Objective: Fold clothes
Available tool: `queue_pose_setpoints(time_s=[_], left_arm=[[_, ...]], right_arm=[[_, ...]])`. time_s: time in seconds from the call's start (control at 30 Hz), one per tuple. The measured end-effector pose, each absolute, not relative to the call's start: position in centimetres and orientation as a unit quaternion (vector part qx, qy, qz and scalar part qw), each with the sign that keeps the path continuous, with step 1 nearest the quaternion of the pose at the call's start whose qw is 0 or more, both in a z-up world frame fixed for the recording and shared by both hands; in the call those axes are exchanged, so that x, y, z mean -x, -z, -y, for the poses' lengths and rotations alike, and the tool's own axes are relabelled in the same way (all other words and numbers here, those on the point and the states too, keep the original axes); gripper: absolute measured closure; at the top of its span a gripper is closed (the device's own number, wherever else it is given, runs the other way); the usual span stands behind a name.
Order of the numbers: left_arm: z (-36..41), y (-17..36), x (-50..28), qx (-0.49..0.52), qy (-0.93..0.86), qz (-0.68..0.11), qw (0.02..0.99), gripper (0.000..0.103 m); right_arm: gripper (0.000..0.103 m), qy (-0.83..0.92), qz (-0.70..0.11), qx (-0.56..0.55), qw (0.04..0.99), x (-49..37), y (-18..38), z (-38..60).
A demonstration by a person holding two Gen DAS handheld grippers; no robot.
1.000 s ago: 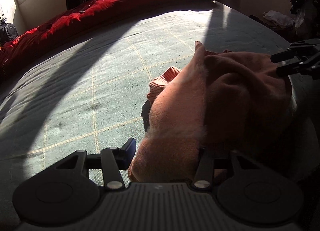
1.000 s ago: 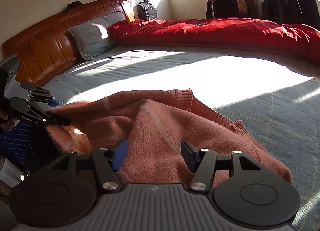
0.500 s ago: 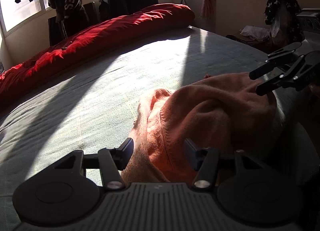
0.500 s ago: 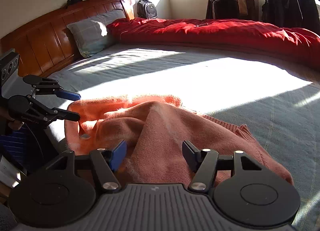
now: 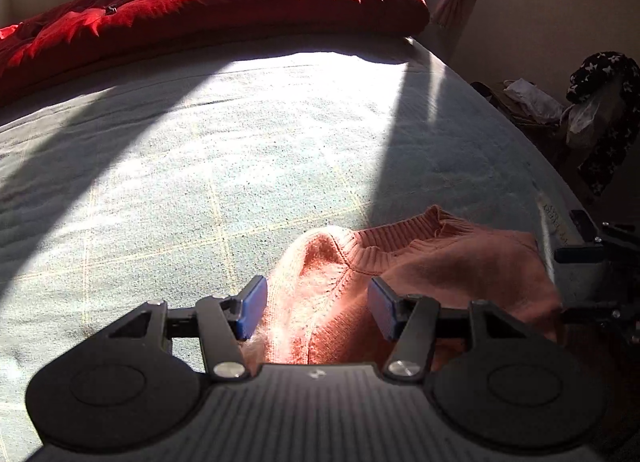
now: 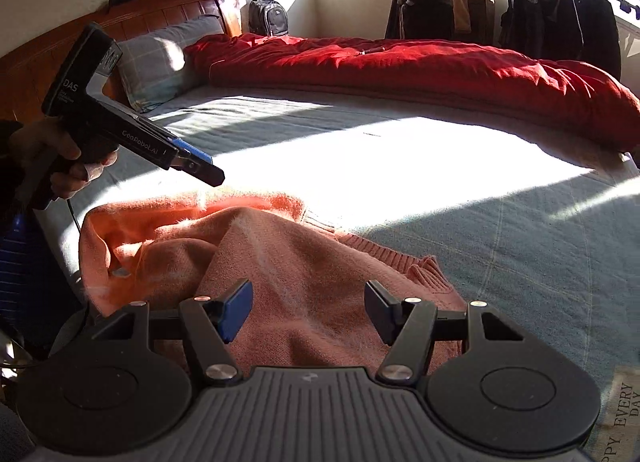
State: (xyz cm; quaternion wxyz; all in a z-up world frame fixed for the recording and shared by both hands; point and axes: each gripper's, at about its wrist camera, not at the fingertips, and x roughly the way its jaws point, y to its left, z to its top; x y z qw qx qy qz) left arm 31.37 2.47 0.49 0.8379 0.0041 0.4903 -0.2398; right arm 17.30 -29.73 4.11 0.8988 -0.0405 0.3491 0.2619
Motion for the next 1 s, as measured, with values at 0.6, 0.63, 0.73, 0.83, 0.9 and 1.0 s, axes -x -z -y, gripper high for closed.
queue_pose_setpoints(time_s=[0.6,0.63,0.73,0.83,0.9,1.0], left_arm=[[-2.2,5.9,-37.5,0.022,0.202,-0.611,0.765,0.090],[-1.9,5.6,-37.2,0.013,0.197,-0.602,0.774,0.093],[-0.9,3.5,-35.6,-0.016,0.193,-0.561,0.805,0.099],[-0.4,0.4,-33.0,-0.028,0.206,-0.510,0.835,0.100],[-0.4,-1.8,-30.9,-0.031,0.220,-0.478,0.850,0.100],[-0.8,-4.6,-27.7,-0.030,0.230,-0.441,0.867,0.100]], right_arm=[[0.036,-0.235,-0.440,-0.085,0.863,-29.5,2.9,40.7],[0.036,-0.232,-0.442,-0.087,0.862,-29.6,3.4,40.7],[0.036,-0.229,-0.447,-0.087,0.860,-29.3,4.3,40.9],[0.036,-0.229,-0.449,-0.082,0.860,-29.0,4.5,40.9],[0.036,-0.232,-0.447,-0.081,0.860,-28.7,4.2,40.8],[0.036,-0.236,-0.439,-0.087,0.863,-28.4,3.3,40.9]])
